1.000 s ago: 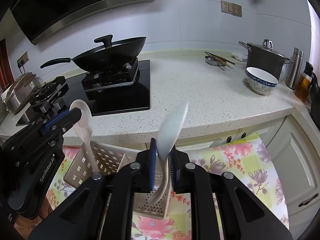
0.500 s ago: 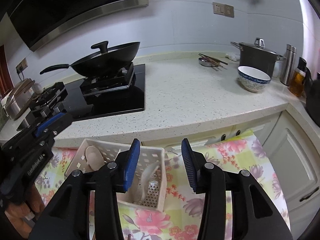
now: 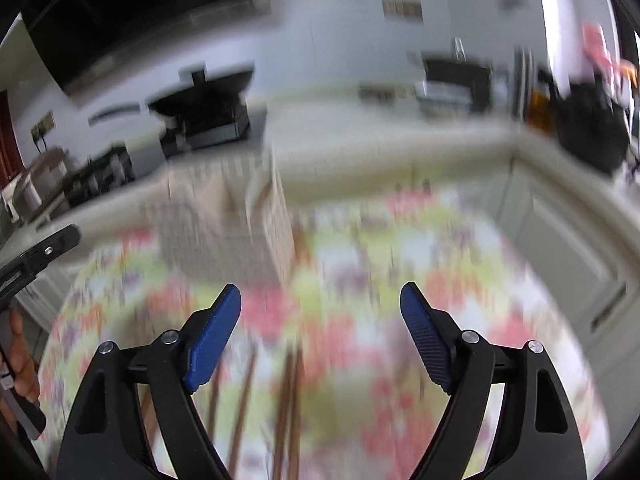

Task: Organize utensils
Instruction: 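Lower both tools onto the wooden chopsticks and close each on chopsticks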

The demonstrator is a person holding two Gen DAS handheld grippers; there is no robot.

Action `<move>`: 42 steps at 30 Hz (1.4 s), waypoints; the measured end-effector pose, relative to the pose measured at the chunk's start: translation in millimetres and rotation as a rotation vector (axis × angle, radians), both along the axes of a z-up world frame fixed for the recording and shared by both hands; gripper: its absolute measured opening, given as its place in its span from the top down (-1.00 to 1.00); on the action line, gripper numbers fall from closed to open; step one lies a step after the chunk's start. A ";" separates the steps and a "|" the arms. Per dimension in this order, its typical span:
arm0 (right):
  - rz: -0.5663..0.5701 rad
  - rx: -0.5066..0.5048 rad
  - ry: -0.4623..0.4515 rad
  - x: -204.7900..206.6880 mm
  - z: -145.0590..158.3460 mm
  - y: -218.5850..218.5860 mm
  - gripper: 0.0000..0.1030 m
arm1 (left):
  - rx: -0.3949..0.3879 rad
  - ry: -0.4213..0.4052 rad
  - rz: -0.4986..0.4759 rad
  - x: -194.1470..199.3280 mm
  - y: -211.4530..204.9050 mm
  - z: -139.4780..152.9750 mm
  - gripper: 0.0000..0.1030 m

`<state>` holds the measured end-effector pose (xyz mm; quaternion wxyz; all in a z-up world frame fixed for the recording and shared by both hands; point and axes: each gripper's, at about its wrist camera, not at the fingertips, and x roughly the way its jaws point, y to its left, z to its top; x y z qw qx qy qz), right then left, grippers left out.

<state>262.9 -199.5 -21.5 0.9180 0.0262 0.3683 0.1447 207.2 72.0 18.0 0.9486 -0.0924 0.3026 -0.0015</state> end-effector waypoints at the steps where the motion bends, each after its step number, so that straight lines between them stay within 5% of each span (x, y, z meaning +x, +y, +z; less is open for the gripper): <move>1: 0.008 -0.003 0.047 -6.0 -14.1 -2.1 -0.49 | -0.023 0.049 -0.007 -12.2 -3.4 -19.2 0.18; 5: 0.029 -0.078 0.131 -26.2 -52.3 -2.8 -0.49 | -0.041 0.181 -0.051 -31.7 -19.5 -68.3 0.53; 7: 0.035 -0.077 0.143 -31.2 -59.9 -2.4 -0.48 | -0.041 0.205 -0.069 -34.9 -25.7 -80.2 0.54; 28: 0.033 -0.187 0.159 -12.8 -71.8 12.5 -0.24 | 0.060 0.303 -0.046 -1.9 -37.6 -95.4 0.65; 37: 0.086 -0.203 0.159 -7.0 -68.7 28.2 0.30 | 0.192 0.338 -0.034 10.0 -54.1 -95.6 0.65; 42: 0.117 -0.189 0.143 -11.9 -68.6 36.7 0.63 | 0.214 0.345 -0.058 14.5 -59.9 -95.3 0.84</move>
